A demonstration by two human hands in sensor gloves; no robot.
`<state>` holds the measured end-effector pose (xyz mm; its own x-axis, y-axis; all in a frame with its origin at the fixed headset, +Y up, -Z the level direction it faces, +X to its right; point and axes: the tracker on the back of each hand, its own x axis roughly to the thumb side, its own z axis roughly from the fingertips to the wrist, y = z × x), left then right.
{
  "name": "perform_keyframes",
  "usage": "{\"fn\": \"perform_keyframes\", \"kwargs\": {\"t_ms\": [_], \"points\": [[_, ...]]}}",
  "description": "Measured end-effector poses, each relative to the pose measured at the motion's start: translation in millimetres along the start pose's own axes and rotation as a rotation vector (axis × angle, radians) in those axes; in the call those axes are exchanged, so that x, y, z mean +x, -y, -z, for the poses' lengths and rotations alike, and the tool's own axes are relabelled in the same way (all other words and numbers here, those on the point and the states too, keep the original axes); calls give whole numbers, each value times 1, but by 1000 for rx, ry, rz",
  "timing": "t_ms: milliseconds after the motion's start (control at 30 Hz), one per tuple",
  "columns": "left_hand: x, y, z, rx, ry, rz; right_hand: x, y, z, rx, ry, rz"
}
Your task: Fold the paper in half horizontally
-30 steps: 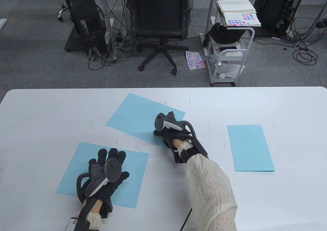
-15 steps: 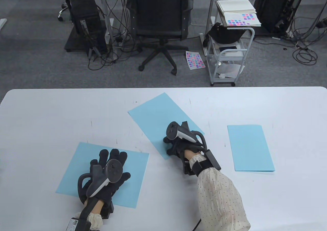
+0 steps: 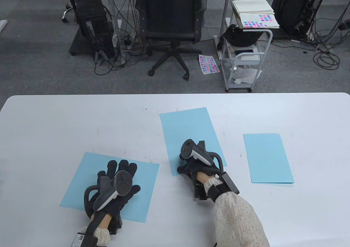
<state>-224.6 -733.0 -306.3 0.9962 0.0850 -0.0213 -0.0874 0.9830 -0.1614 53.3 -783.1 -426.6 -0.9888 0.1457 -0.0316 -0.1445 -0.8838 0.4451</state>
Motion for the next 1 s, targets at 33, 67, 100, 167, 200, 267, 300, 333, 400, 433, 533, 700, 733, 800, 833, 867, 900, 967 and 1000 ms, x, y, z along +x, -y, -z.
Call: {"fn": "perform_keyframes", "kwargs": {"t_ms": [33,67,100,167,200,267,300,333,400,433,533,700,733,800,833,867,900,967,1000], "points": [[1,0,0,-1,2,1,-1,-2,-4,0,-2,3],[1,0,0,-1,3,3,-1,-3,-6,1,-4,5],[2,0,0,-2,5,5,-1,-5,-10,1,-7,2],[3,1,-1,-2,8,7,-1,-8,-16,0,-8,-1],[4,1,-1,-3,10,8,-1,-8,-18,0,-11,-4],[6,1,-2,-3,14,12,-1,-11,-25,-1,-17,-5],[6,1,-2,-2,16,14,-1,-13,-28,-2,-20,-8],[7,1,-3,0,18,15,-1,-14,-31,-6,-21,-12],[8,1,-3,-2,22,13,-1,-18,-36,-26,-10,-20],[9,1,-3,-4,23,13,-1,-19,-38,-34,-7,-27],[10,1,-4,-5,26,15,-1,-21,-44,-18,-6,-32],[11,1,-5,-2,32,14,1,-25,-53,-8,-7,-39],[12,1,-5,-2,33,15,1,-26,-55,-16,-4,-44],[13,1,-6,0,37,15,3,-28,-58,-27,-4,-65],[14,1,-6,0,40,14,4,-28,-60,-18,-5,-68],[14,0,-7,2,42,13,5,-28,-62,-7,-7,-71],[14,0,-7,3,43,12,5,-29,-63,-3,-8,-72],[15,0,-7,3,48,11,6,-29,-65,0,-8,-73],[15,0,-8,3,51,12,7,-30,-67,1,-8,-71]]}}
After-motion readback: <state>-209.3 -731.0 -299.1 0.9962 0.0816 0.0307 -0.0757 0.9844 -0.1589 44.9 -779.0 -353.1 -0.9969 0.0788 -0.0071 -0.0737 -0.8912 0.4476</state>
